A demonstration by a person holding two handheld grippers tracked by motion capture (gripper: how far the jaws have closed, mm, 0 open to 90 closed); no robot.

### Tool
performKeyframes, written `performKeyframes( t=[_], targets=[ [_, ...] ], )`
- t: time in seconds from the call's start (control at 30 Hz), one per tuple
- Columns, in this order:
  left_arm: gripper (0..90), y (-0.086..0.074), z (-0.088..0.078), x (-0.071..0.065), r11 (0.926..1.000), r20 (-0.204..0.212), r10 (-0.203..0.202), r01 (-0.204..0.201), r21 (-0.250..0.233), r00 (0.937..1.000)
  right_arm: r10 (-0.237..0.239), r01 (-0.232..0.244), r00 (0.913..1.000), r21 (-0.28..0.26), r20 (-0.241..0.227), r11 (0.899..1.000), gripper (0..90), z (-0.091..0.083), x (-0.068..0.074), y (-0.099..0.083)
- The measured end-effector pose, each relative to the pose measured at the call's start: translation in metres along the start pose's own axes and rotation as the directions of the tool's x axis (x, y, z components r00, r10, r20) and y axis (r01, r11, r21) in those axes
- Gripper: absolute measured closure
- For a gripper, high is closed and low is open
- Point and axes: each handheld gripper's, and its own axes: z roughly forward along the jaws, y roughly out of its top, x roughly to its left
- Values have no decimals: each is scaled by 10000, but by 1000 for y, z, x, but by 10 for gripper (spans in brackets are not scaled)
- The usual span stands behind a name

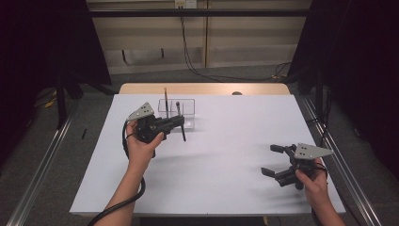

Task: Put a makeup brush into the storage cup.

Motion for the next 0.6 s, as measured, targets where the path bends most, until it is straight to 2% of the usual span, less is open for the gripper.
performKeyframes(
  t=[0.6],
  targets=[
    [838,12,-3,8,9999,-283,89,-90,-44,9996,11,-11,10000,-10,-40,10000,38,0,0,0]
  ],
)
